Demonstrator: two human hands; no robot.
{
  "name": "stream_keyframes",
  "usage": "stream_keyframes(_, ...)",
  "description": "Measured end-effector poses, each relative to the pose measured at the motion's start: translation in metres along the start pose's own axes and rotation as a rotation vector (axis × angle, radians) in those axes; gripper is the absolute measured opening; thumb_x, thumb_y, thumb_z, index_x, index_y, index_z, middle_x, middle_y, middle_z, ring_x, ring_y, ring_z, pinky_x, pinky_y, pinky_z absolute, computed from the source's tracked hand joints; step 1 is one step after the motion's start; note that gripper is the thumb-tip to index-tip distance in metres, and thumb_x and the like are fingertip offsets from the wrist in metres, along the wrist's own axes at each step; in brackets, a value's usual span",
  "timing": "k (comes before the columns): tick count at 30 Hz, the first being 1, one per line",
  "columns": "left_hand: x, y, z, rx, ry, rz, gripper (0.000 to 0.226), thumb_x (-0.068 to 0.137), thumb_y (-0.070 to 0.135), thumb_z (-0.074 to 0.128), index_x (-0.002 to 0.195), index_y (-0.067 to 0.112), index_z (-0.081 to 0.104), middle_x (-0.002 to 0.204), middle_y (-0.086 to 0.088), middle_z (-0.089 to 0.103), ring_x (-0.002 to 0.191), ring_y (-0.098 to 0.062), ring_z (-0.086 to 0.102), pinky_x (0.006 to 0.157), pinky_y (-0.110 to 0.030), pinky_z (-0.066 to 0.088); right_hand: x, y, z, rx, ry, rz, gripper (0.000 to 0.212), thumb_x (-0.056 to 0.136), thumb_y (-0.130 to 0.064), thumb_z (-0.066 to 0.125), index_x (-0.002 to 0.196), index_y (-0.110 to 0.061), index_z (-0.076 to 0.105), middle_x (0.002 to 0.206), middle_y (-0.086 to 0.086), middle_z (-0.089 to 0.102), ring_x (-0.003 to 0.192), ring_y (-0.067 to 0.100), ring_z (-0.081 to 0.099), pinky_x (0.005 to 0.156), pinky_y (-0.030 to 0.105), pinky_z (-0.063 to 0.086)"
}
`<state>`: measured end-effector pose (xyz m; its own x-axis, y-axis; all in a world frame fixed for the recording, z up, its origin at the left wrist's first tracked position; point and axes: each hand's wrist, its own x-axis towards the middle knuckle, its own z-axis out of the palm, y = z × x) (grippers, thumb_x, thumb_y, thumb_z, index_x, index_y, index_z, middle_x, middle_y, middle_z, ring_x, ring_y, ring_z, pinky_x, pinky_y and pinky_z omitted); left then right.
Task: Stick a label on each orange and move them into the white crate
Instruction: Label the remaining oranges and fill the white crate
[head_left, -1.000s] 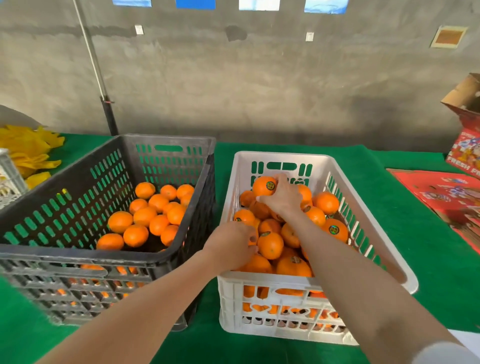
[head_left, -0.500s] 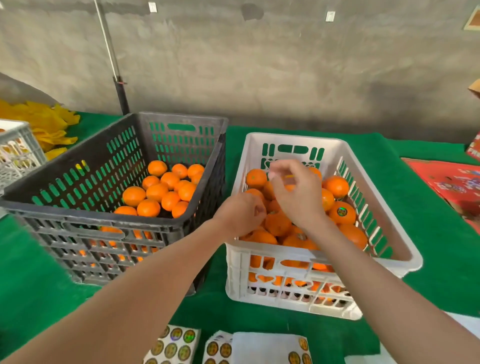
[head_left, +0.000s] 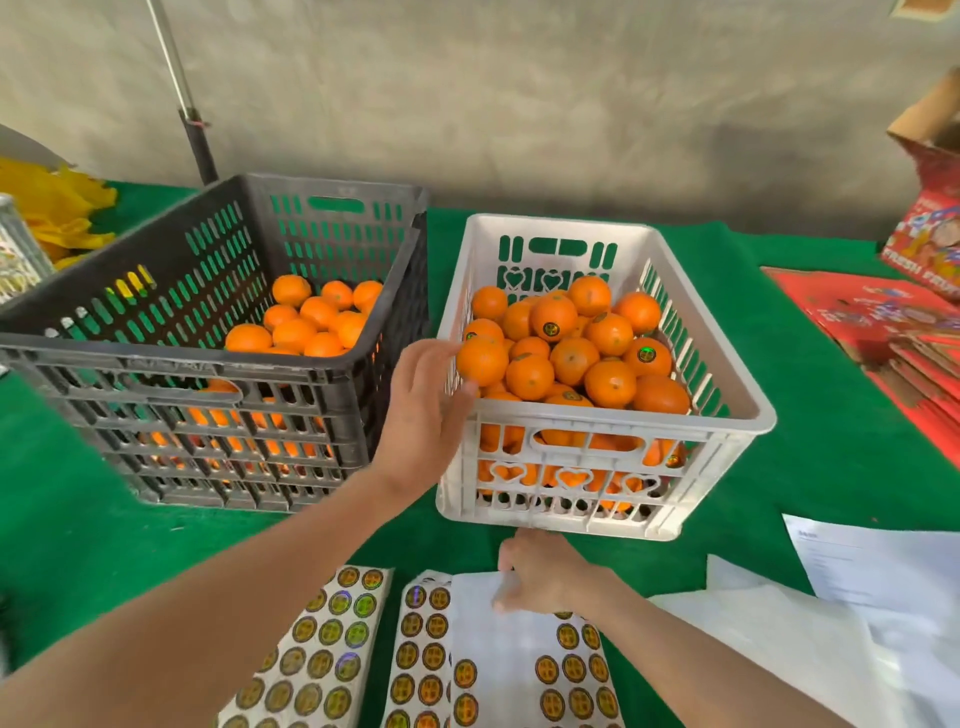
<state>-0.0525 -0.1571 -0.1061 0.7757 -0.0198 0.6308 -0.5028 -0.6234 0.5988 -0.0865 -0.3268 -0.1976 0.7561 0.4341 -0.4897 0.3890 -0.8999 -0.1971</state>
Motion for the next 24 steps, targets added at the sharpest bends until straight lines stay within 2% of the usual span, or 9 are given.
stream_keyframes(2,-0.037,-0.003,-0.002,0.022,0.053,0.060,0.041,0.093,0.017,0.054,0.126,-0.006,0.045,0.129,-0.017,0.039,0.126,-0.019,0.036,0.109,-0.020,0.031,-0.001,0.002,0.000,0.069,0.046,-0.023,0.032,0.082,-0.034,0.066,0.094,-0.006,0.058,0.095,0.005,0.056,0.088,0.023,0.052,0.077,0.035,0.043)
stream_keyframes(4,-0.071,-0.007,-0.001,0.009,-0.022,-0.026,0.045,0.087,0.011,0.064,0.127,0.001,0.045,0.129,-0.008,0.042,0.126,-0.015,0.039,0.107,-0.023,0.036,-0.003,0.008,-0.004,0.219,0.105,-0.054,0.018,0.086,-0.029,0.063,0.086,-0.013,0.054,0.086,-0.004,0.049,0.085,0.019,0.048,0.074,0.031,0.039)
stream_keyframes(8,-0.103,-0.008,0.012,-0.133,-0.471,-0.688,0.034,0.082,0.026,0.073,0.106,0.032,0.050,0.092,0.019,0.060,0.086,-0.002,0.061,0.064,-0.009,0.048,-0.010,0.021,-0.021,0.452,0.264,-0.109,0.025,0.088,-0.022,0.064,0.074,-0.020,0.044,0.077,-0.011,0.042,0.080,0.017,0.044,0.068,0.028,0.032)
stream_keyframes(10,-0.105,-0.012,0.021,-0.158,-0.612,-0.892,0.012,0.082,0.021,0.072,0.083,0.025,0.061,0.066,0.014,0.064,0.065,-0.003,0.063,0.054,-0.010,0.048,-0.013,0.022,-0.025,0.450,0.321,-0.123,0.024,0.089,-0.022,0.063,0.076,-0.019,0.044,0.079,-0.002,0.046,0.078,0.020,0.045,0.066,0.030,0.030)
stream_keyframes(12,-0.108,-0.015,0.027,-0.214,-0.630,-1.021,0.011,0.083,0.010,0.069,0.073,0.012,0.065,0.056,0.006,0.066,0.054,-0.009,0.065,0.054,-0.018,0.053,-0.017,0.019,-0.023,0.387,0.398,-0.112,0.015,0.089,-0.024,0.064,0.088,-0.017,0.050,0.089,0.002,0.054,0.086,0.023,0.052,0.071,0.031,0.036)
stream_keyframes(14,-0.110,-0.015,0.029,-0.239,-0.597,-1.087,0.013,0.084,0.005,0.068,0.072,0.006,0.064,0.056,0.000,0.066,0.051,-0.013,0.065,0.053,-0.022,0.053,-0.025,0.008,-0.010,0.229,0.634,-0.145,0.026,0.082,-0.020,0.071,0.104,-0.013,0.060,0.103,0.006,0.060,0.099,0.026,0.056,0.083,0.034,0.043)
stream_keyframes(17,-0.111,-0.015,0.028,-0.212,-0.588,-1.076,0.019,0.085,0.004,0.066,0.068,0.007,0.059,0.056,-0.003,0.061,0.049,-0.013,0.058,0.050,-0.021,0.049,-0.037,-0.013,0.016,0.116,0.894,-0.266,0.026,0.068,-0.019,0.081,0.090,-0.012,0.069,0.095,0.008,0.063,0.090,0.029,0.060,0.080,0.038,0.046)
stream_keyframes(20,-0.112,-0.015,0.027,-0.221,-0.606,-1.105,0.019,0.089,0.007,0.063,0.071,0.007,0.056,0.058,-0.004,0.058,0.047,-0.012,0.054,0.047,-0.019,0.047,-0.041,-0.024,0.035,0.034,0.918,-0.226,0.020,0.064,-0.031,0.081,0.078,-0.021,0.072,0.091,0.001,0.063,0.087,0.023,0.060,0.082,0.032,0.034)
stream_keyframes(24,-0.114,-0.015,0.025,-0.299,-0.611,-1.160,0.016,0.091,0.008,0.060,0.076,0.004,0.059,0.057,-0.005,0.058,0.046,-0.011,0.055,0.049,-0.019,0.049,-0.042,-0.038,0.048,0.104,0.874,-0.171,0.023,0.053,-0.033,0.089,0.066,-0.025,0.072,0.071,-0.008,0.061,0.066,0.012,0.061,0.069,0.022,0.050)
